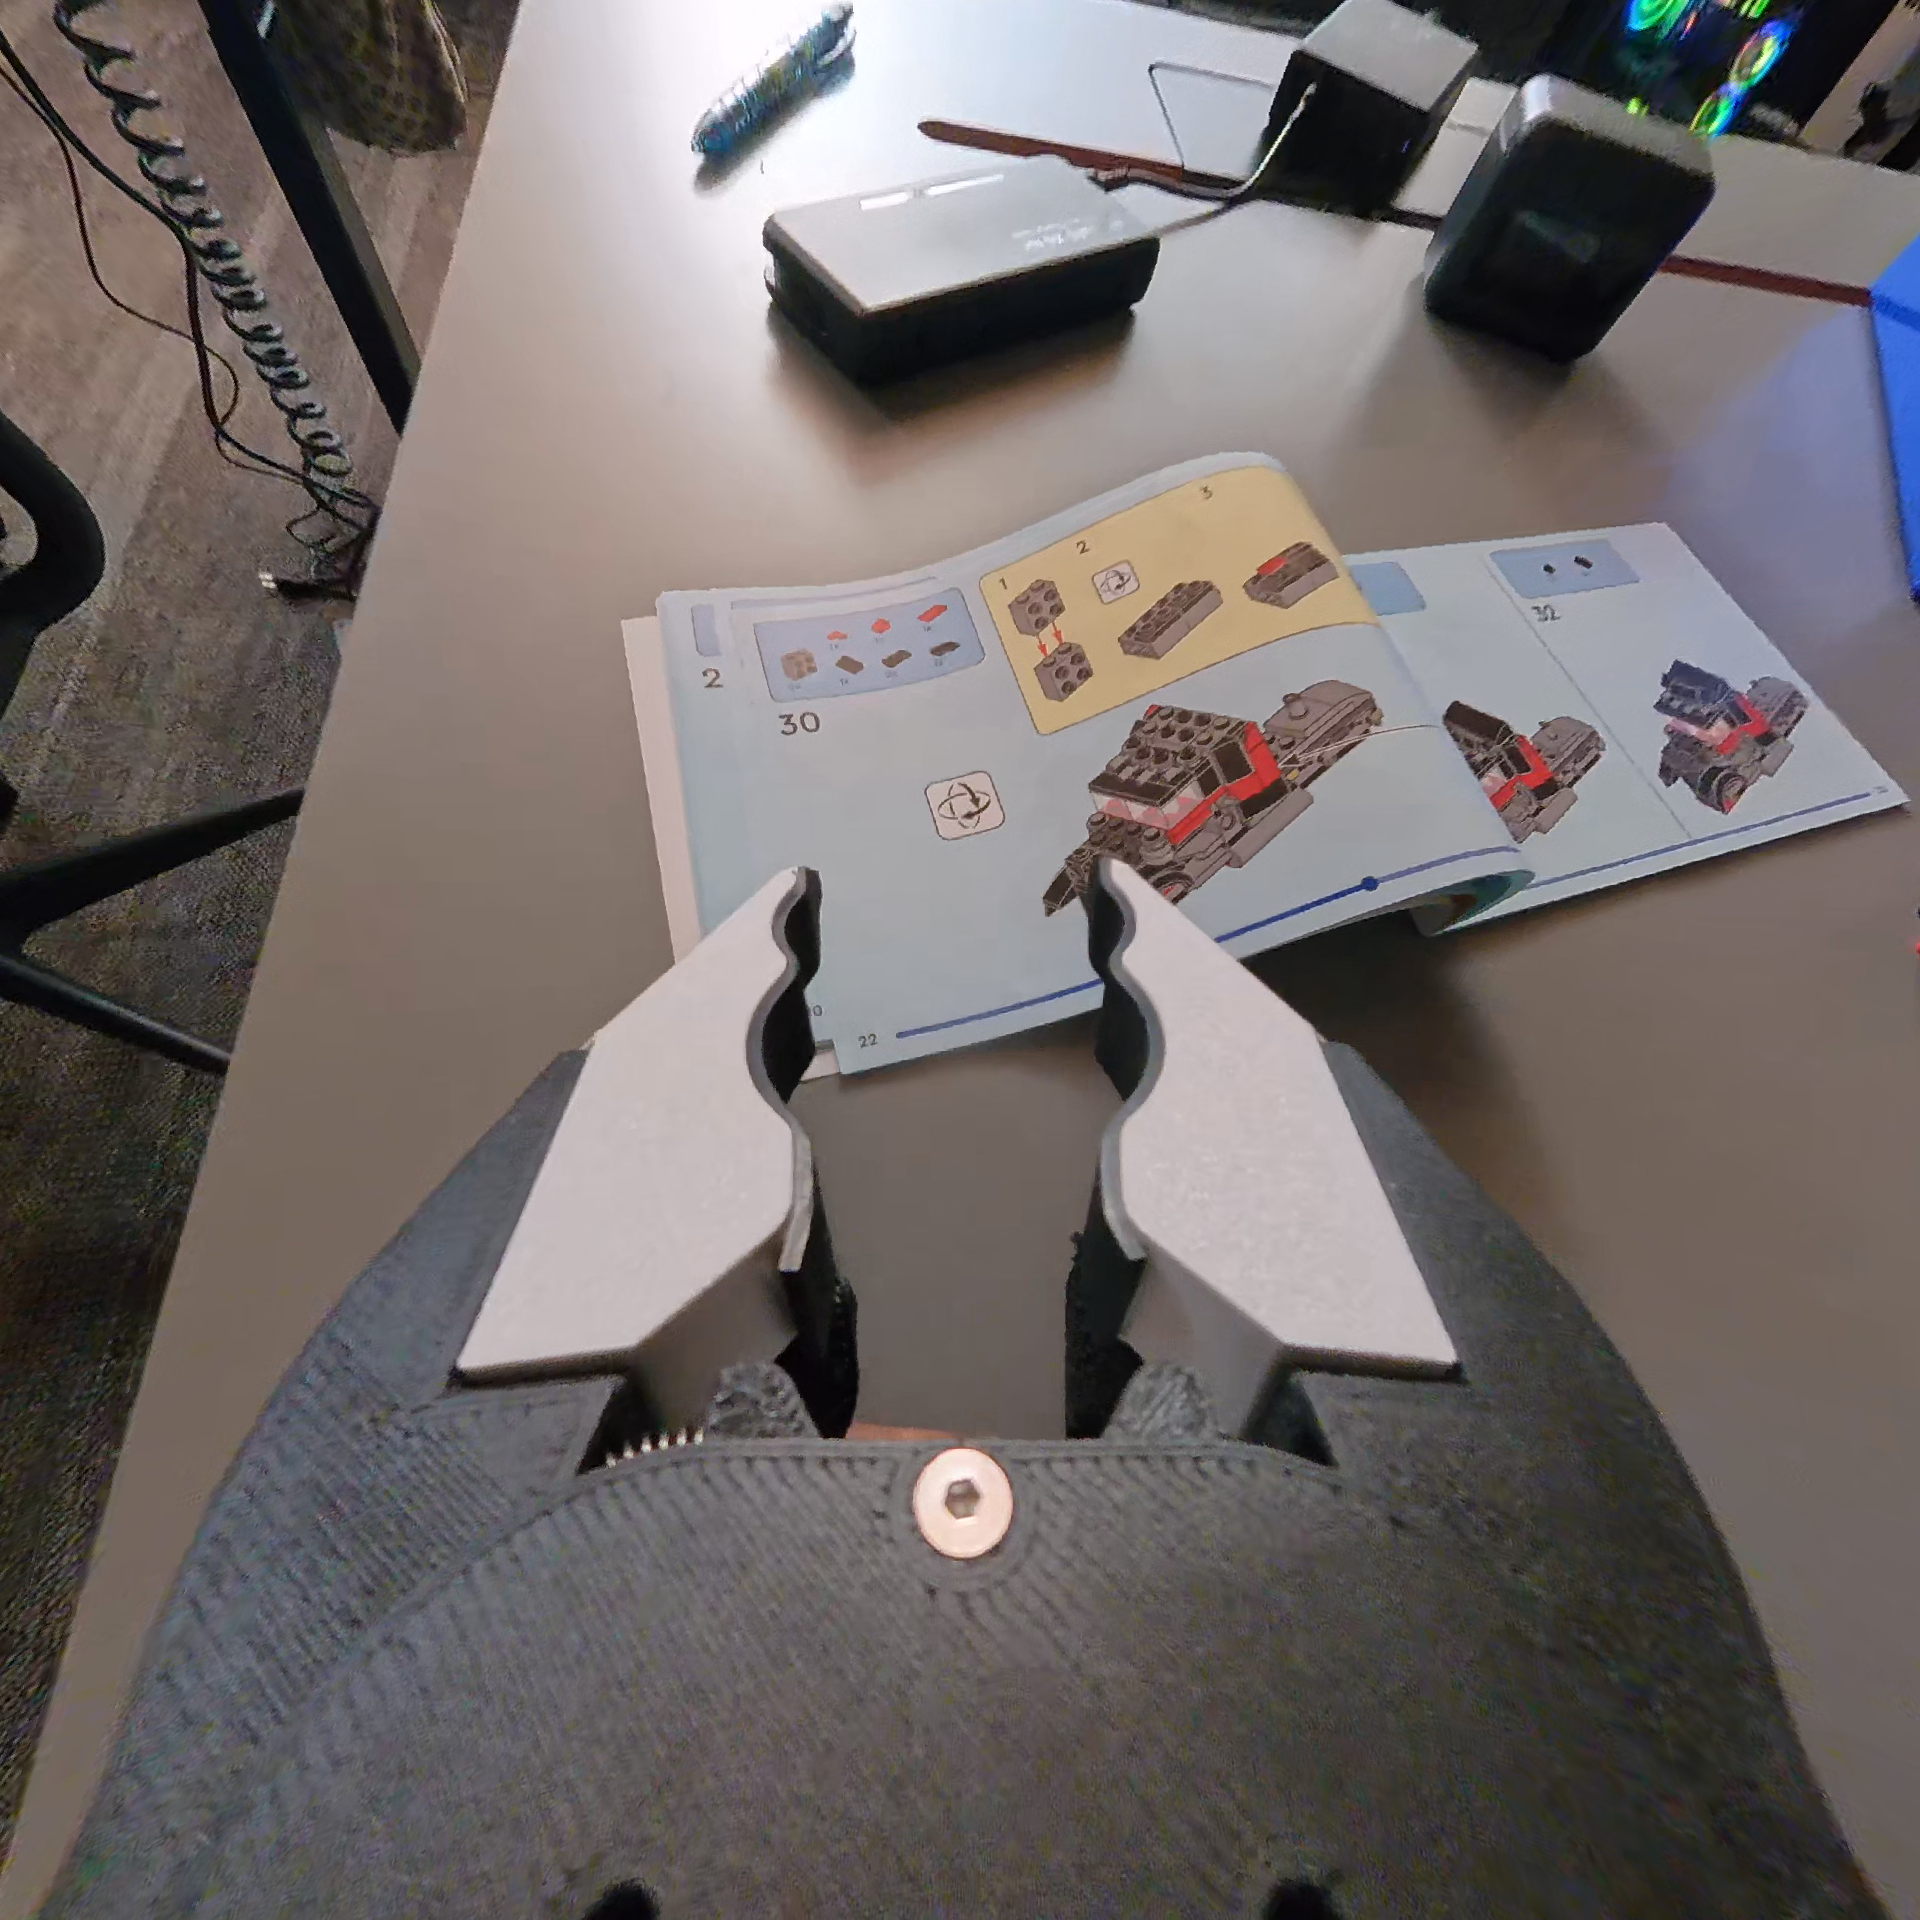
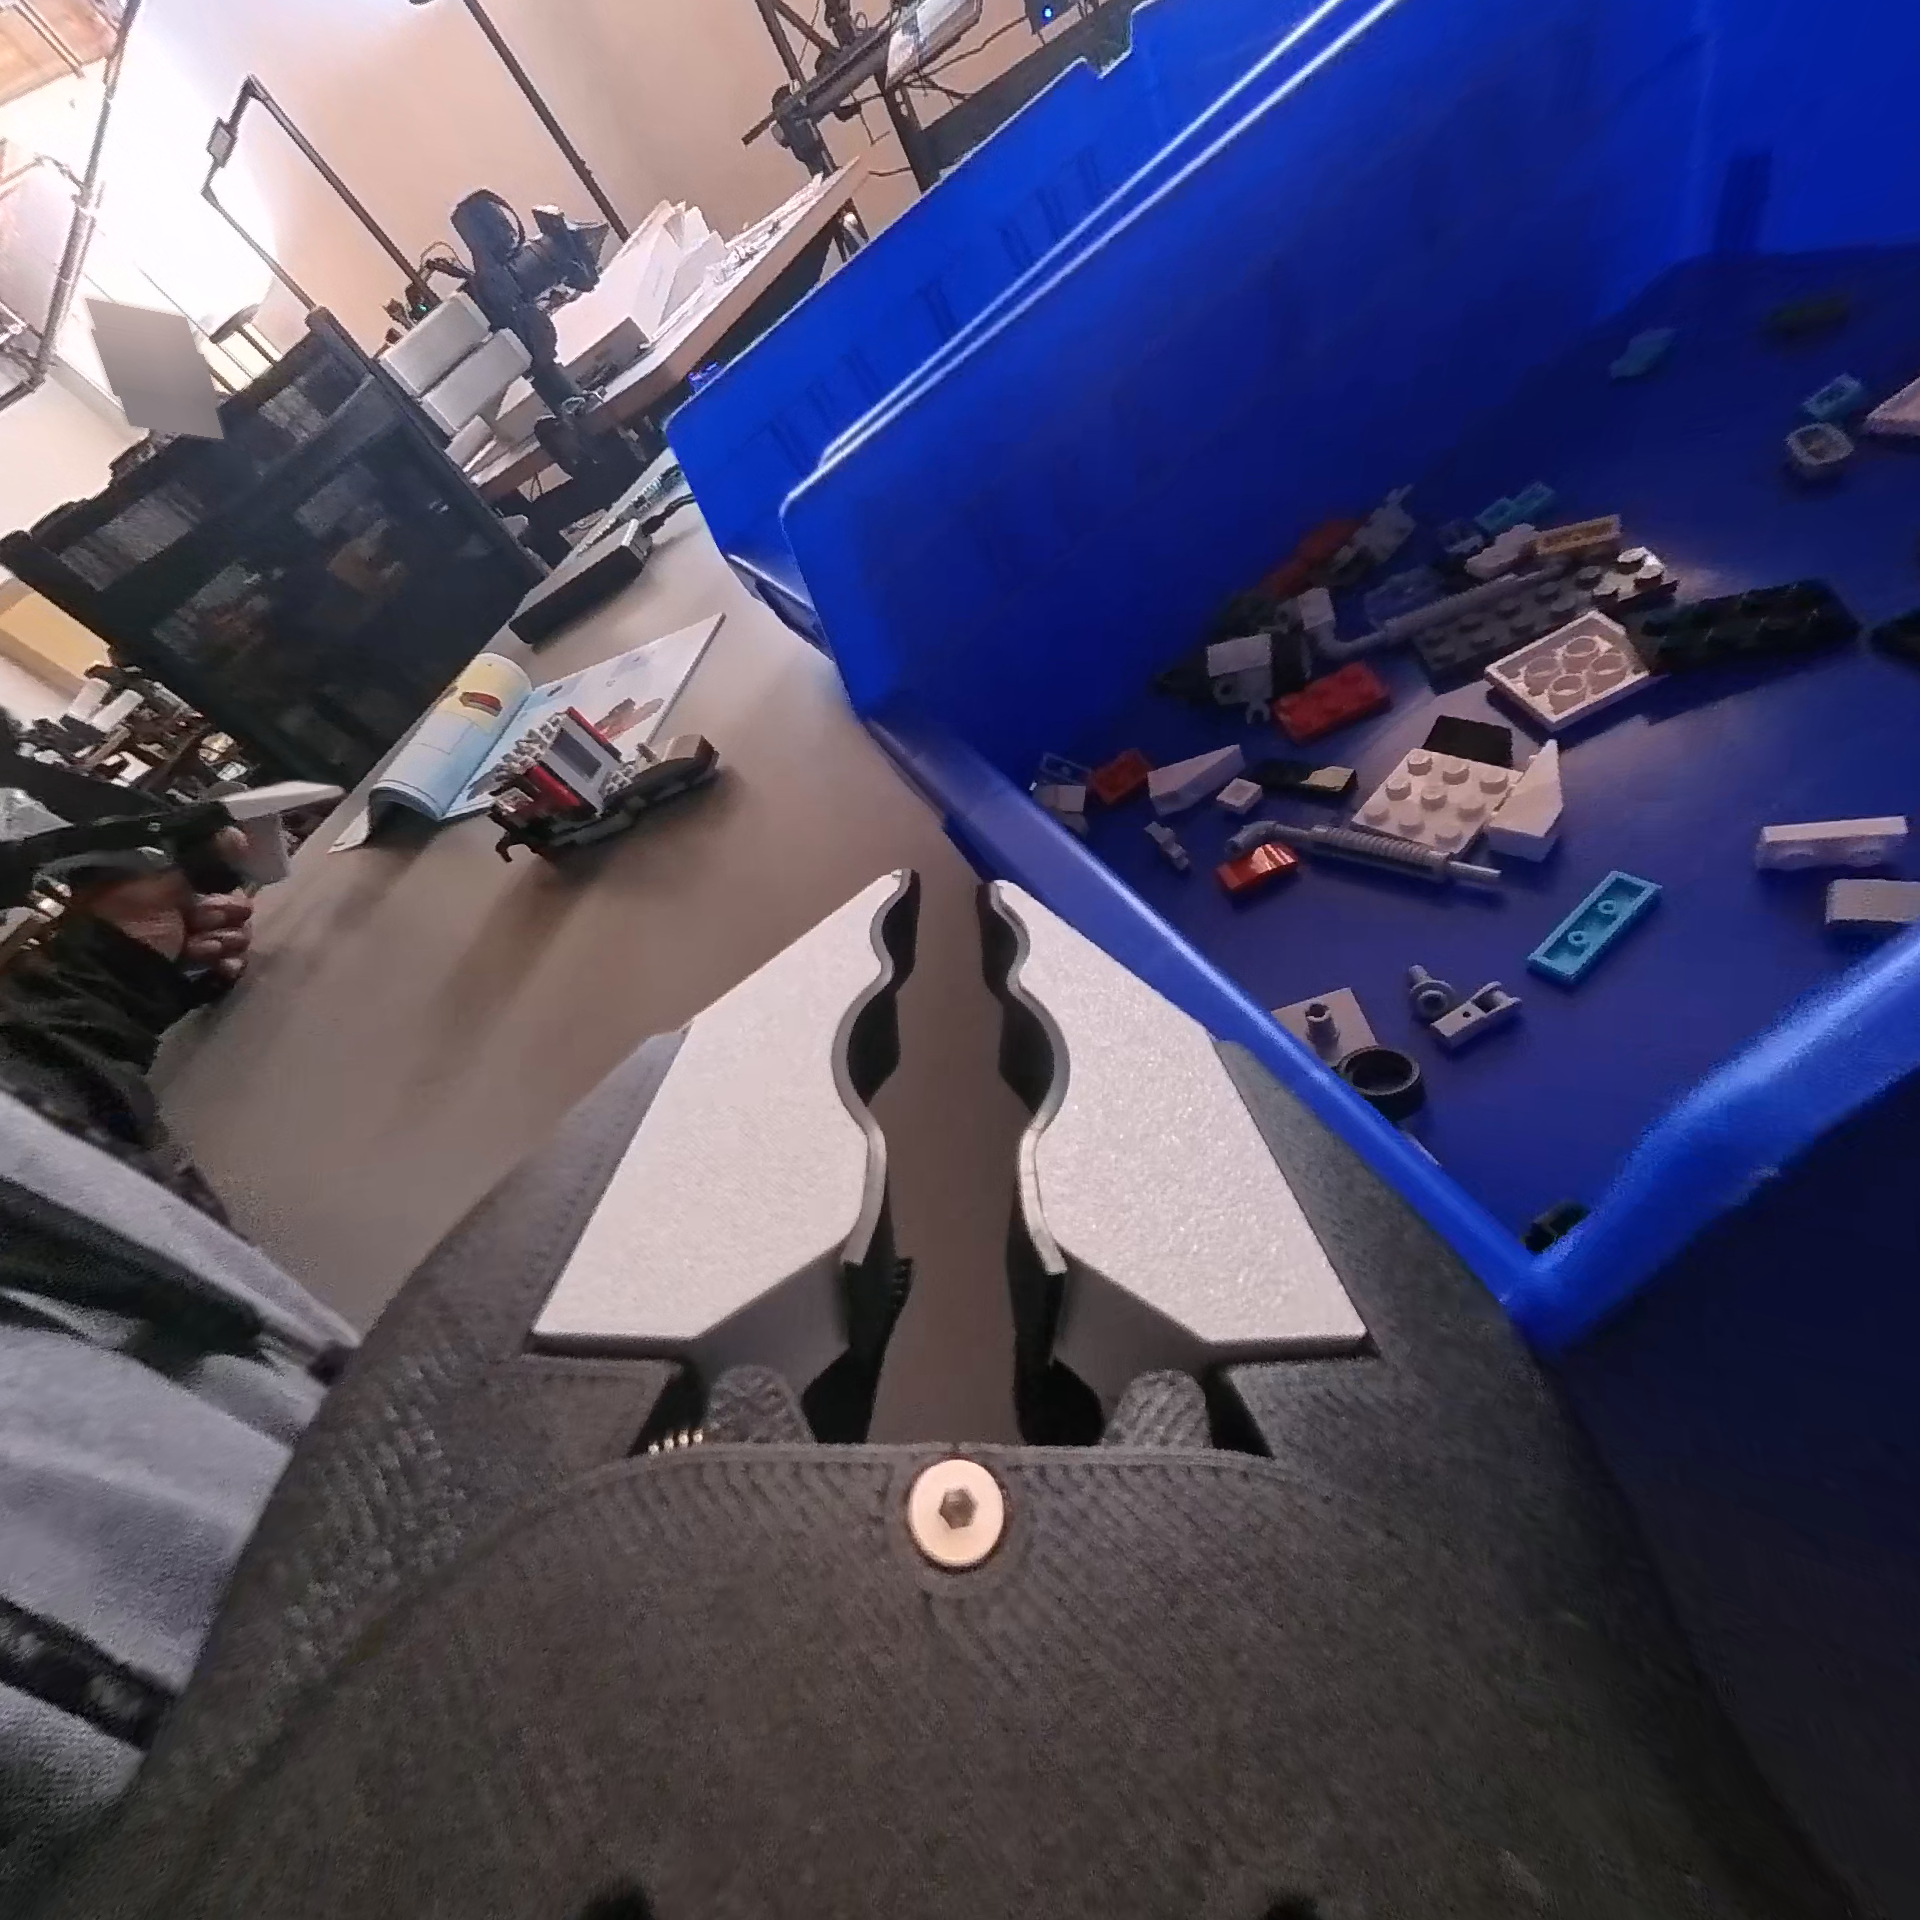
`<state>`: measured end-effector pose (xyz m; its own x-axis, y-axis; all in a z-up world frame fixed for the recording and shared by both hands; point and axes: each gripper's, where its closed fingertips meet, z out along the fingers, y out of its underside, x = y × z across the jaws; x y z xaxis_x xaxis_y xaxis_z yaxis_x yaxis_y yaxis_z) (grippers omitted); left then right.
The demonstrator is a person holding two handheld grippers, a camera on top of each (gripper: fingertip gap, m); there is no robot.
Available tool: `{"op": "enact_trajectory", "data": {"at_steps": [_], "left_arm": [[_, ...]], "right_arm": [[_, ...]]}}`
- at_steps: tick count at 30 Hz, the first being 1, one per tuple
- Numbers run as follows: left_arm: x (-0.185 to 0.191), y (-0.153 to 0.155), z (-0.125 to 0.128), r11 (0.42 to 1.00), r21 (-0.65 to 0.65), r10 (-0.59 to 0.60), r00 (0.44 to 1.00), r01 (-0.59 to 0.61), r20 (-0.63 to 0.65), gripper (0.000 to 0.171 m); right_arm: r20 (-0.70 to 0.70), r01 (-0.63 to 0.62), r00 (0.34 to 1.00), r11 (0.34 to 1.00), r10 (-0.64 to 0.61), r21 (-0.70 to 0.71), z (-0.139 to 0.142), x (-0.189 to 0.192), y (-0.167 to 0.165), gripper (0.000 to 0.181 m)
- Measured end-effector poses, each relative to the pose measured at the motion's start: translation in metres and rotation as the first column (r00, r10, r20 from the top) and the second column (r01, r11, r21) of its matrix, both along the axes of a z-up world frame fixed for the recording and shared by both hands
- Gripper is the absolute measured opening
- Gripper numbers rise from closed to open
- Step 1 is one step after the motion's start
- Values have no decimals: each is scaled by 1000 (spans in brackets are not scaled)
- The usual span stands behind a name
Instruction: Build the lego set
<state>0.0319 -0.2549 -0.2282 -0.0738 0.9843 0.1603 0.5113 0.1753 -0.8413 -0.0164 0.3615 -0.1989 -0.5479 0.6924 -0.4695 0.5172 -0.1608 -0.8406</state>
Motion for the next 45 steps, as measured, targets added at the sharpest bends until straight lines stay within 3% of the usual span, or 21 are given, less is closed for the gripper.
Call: {"op": "enact_trajectory", "data": {"at_steps": [7, 13, 19, 28, 38, 45], "left_arm": [[2, -2, 9, 1000, 25, 6, 998, -5, -59, 53], [2, -1, 9, 1000, -27, 12, 999, -13, -51, 54], [1, 2, 5, 996, -88, 4, 1000, -6, -19, 55], [0, 6, 3, 994, -104, -19, 1000, 18, -6, 60], [1, 5, 9, 999, -20, -30, 998, 29, -53, 60], [1, 6, 9, 999, -17, -36, 998, 35, -56, 57]], "right_arm": [[-19, 32, 999, 996, -30, 88, -4, -2, -2, 15], [-68, 51, 997, 977, -38, 207, -3, -5, -14, 25], [-143, 49, 989, 982, -23, 181, 18, -7, -52, 37], [-127, 48, 991, 990, -31, 132, 8, -1, -109, 53], [-167, 130, 981, 975, -99, 181, 9, -5, -107, 68], [-169, 167, 976, 972, -139, 167, 10, -7, -101, 57]]}}
